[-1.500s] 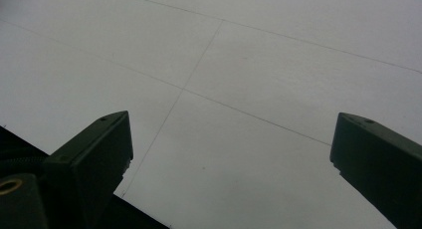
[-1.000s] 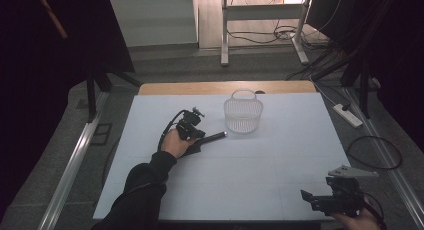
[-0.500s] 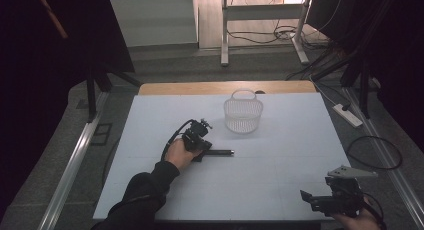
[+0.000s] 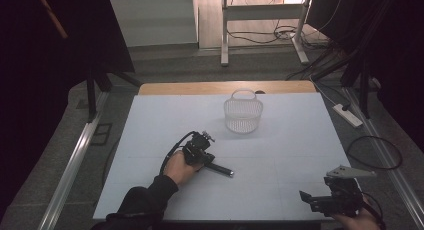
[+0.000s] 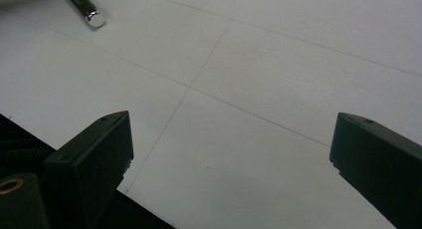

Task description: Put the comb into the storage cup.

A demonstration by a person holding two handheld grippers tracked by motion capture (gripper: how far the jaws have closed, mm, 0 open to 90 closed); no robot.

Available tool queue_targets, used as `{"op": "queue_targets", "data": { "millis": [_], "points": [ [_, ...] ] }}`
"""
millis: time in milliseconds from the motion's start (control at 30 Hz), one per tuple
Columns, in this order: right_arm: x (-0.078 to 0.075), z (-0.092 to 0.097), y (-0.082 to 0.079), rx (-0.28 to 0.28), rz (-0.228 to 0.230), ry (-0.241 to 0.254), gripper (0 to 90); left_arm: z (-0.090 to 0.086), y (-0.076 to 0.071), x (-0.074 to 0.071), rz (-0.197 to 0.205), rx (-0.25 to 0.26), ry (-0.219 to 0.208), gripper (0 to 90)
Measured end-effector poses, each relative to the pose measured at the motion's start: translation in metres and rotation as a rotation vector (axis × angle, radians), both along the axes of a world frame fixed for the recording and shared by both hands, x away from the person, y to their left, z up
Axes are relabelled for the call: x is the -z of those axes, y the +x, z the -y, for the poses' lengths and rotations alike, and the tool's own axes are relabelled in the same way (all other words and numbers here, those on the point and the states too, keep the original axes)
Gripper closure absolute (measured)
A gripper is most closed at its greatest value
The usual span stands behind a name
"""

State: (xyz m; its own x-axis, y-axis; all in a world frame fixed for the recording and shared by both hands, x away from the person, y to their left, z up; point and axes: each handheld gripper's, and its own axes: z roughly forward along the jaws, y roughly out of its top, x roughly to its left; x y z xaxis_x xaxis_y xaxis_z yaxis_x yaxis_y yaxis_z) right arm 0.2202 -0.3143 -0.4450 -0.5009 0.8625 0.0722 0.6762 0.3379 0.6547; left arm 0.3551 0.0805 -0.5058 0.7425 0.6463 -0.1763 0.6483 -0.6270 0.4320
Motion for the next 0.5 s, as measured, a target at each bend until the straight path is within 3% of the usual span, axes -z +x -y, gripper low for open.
{"op": "queue_targets", "data": {
  "millis": [167, 500],
  "points": [
    [0.0, 0.0, 0.001, 0.0, -0.004, -0.002, 4.1, 0.003, -0.01, 0.001, -0.012, 0.008, -0.005, 89.3],
    [0.0, 0.0, 0.001, 0.0, -0.005, -0.002, 4.1, 0.004, -0.03, 0.002, -0.043, 0.035, 0.027, 89.2]
  ]
}}
